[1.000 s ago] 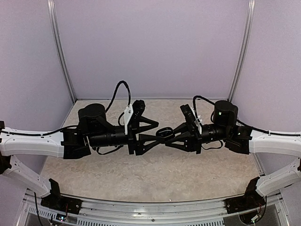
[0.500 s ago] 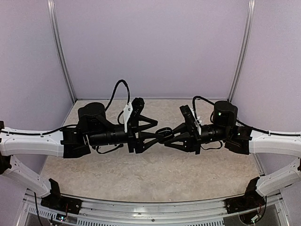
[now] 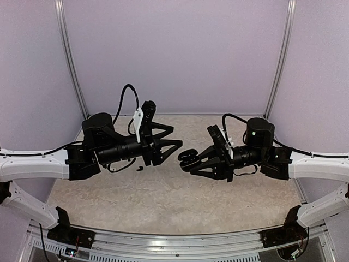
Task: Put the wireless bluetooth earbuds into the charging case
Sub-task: Open the charging case, then pick up the left earbud from the center of the board.
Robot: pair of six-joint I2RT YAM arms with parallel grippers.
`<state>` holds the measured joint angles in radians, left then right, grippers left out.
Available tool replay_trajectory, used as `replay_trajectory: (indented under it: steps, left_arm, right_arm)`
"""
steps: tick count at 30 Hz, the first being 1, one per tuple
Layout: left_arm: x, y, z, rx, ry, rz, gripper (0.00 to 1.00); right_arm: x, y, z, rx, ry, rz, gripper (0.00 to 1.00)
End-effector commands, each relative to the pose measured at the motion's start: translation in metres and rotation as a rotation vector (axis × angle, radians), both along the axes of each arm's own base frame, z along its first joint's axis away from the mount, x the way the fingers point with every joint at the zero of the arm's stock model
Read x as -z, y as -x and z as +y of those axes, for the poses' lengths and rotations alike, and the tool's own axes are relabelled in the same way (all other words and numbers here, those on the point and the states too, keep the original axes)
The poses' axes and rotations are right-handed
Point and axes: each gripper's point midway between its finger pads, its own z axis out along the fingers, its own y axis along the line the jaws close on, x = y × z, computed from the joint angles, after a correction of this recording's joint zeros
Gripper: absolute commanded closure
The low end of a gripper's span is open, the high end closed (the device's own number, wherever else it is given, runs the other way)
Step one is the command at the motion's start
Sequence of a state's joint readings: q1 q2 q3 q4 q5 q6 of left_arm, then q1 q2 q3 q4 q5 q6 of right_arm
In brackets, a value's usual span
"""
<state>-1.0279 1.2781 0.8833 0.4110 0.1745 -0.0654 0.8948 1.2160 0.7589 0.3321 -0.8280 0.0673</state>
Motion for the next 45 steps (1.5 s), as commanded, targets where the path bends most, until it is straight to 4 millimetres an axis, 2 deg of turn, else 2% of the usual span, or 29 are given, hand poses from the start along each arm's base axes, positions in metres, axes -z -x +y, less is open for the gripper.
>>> replay_trajectory:
  steps: [1,4,8,13,17,20,24,26,28,30,31,32,33,38,40,43,45]
  left_arm:
    - [-0.017,-0.002,0.010,-0.025,0.056,-0.009,0.29]
    - [-0.042,-0.016,0.024,-0.104,0.115,0.017,0.21]
    - [-0.082,-0.046,0.060,-0.237,0.232,0.114,0.02]
    - [-0.117,-0.066,0.106,-0.263,0.417,0.250,0.01]
    - [-0.115,-0.088,0.120,-0.301,0.480,0.400,0.01]
    - [-0.108,-0.102,0.118,-0.299,0.474,0.470,0.01]
    - [-0.111,-0.108,0.113,-0.262,0.470,0.503,0.01]
    - [-0.105,-0.113,0.116,-0.250,0.472,0.524,0.01]
    - [-0.097,-0.123,0.129,-0.249,0.491,0.567,0.01]
    - [-0.092,-0.133,0.156,-0.297,0.523,0.567,0.01]
    - [-0.086,-0.138,0.172,-0.351,0.522,0.551,0.01]
    - [-0.077,-0.140,0.180,-0.391,0.500,0.548,0.01]
    - [-0.065,-0.145,0.190,-0.444,0.465,0.559,0.01]
    - [0.021,-0.172,0.214,-0.712,0.195,0.633,0.01]
    - [0.043,-0.176,0.219,-0.748,0.122,0.633,0.01]
    - [0.070,-0.179,0.215,-0.748,0.012,0.626,0.02]
    - [0.085,-0.181,0.210,-0.740,-0.053,0.625,0.06]
  right_arm:
    - [-0.009,-0.002,0.003,0.006,-0.012,-0.004,0.99]
    - [-0.009,-0.009,0.000,0.030,-0.013,0.019,0.99]
    - [-0.013,-0.018,-0.011,0.070,-0.041,0.054,0.99]
    - [-0.006,-0.030,-0.022,0.125,-0.039,0.105,0.98]
    - [-0.001,-0.040,-0.023,0.141,-0.029,0.138,0.98]
    - [0.000,-0.049,-0.019,0.152,-0.022,0.159,0.98]
    - [0.003,-0.056,-0.015,0.159,-0.005,0.178,0.98]
    - [0.005,-0.059,-0.016,0.168,0.000,0.190,0.98]
    - [0.006,-0.062,-0.019,0.175,0.002,0.194,0.98]
    - [0.005,-0.065,-0.024,0.192,-0.001,0.194,0.98]
    - [0.005,-0.068,-0.027,0.204,-0.001,0.196,0.98]
    - [0.004,-0.071,-0.031,0.214,-0.003,0.196,0.98]
    - [0.003,-0.073,-0.035,0.224,-0.004,0.196,0.98]
    - [0.000,-0.084,-0.057,0.279,-0.014,0.190,0.98]
    - [0.000,-0.085,-0.064,0.289,-0.017,0.190,0.98]
    - [0.005,-0.090,-0.072,0.317,-0.006,0.196,0.98]
    - [0.010,-0.097,-0.076,0.352,0.013,0.205,0.98]
